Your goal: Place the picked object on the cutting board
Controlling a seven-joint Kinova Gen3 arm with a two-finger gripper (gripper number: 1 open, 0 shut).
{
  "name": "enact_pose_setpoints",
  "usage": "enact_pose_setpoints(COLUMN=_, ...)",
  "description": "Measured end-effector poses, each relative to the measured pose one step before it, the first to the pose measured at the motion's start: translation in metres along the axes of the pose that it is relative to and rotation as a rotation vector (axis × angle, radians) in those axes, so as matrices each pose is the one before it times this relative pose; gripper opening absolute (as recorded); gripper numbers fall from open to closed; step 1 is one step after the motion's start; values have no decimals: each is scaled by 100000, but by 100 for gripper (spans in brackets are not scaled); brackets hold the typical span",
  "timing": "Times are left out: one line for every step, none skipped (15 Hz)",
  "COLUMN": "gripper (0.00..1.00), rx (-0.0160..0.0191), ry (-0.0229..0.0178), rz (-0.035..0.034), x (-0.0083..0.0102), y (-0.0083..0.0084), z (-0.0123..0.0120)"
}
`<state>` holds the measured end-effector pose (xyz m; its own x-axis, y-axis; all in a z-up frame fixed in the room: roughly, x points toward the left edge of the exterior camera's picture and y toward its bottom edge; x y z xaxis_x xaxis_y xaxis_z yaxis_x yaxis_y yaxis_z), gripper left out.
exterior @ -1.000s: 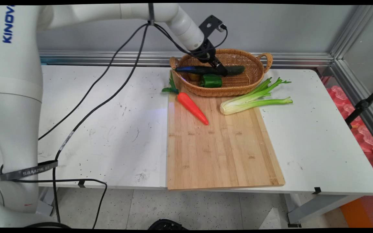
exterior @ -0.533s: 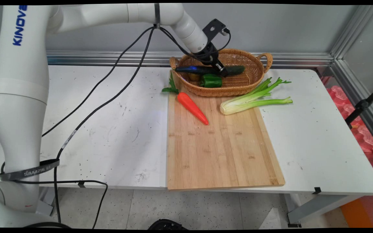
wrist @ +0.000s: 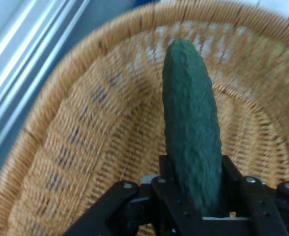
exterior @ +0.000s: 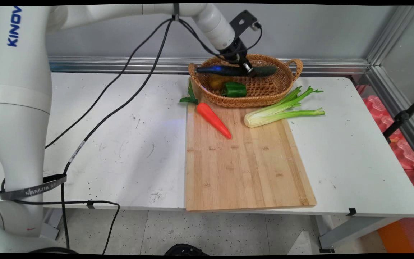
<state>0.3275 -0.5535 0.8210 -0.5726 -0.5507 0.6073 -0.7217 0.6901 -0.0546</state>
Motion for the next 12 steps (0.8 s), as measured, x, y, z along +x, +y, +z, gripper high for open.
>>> enact_pose_setpoints(gripper=0, rx=83, ry=858, rz=1274, x=780, y=348, z=-951)
enact_pose_setpoints(gripper=0, rx=13, ry=987, rz=1343, x=875, y=393, z=-1091)
enact_pose_setpoints(gripper=0, rx=-244, ry=734, rz=964, x=682, y=387, z=-883)
enact_pose_setpoints(gripper=0, rx=-453, ry=893, rz=957, x=777, y=538, z=-1146)
enact_pose_setpoints(gripper=0, rx=-575, ry=759, rz=855, x=727, y=578, z=-1068)
enact_pose_setpoints(gripper=0, rx=-588, ry=486, rz=492, x=511, y=501, z=-775)
enact_pose_setpoints(gripper=0, rx=-475, ry=338, rz=46, x=353, y=405, z=-638)
enact_pose_setpoints(gripper=0, rx=-810, ry=401, rz=110, x=468, y=694, z=-947)
enact_pose_setpoints(gripper=0, rx=-567, ry=207, rz=-328, x=267, y=491, z=-633)
enact_pose_setpoints(gripper=0, rx=-908, ry=157, rz=-523, x=310, y=783, z=-893)
enact_pose_setpoints(gripper=0, rx=-767, ry=125, rz=-654, x=185, y=672, z=-680)
enact_pose_setpoints(gripper=0, rx=-767, ry=331, rz=-1463, x=133, y=796, z=-867)
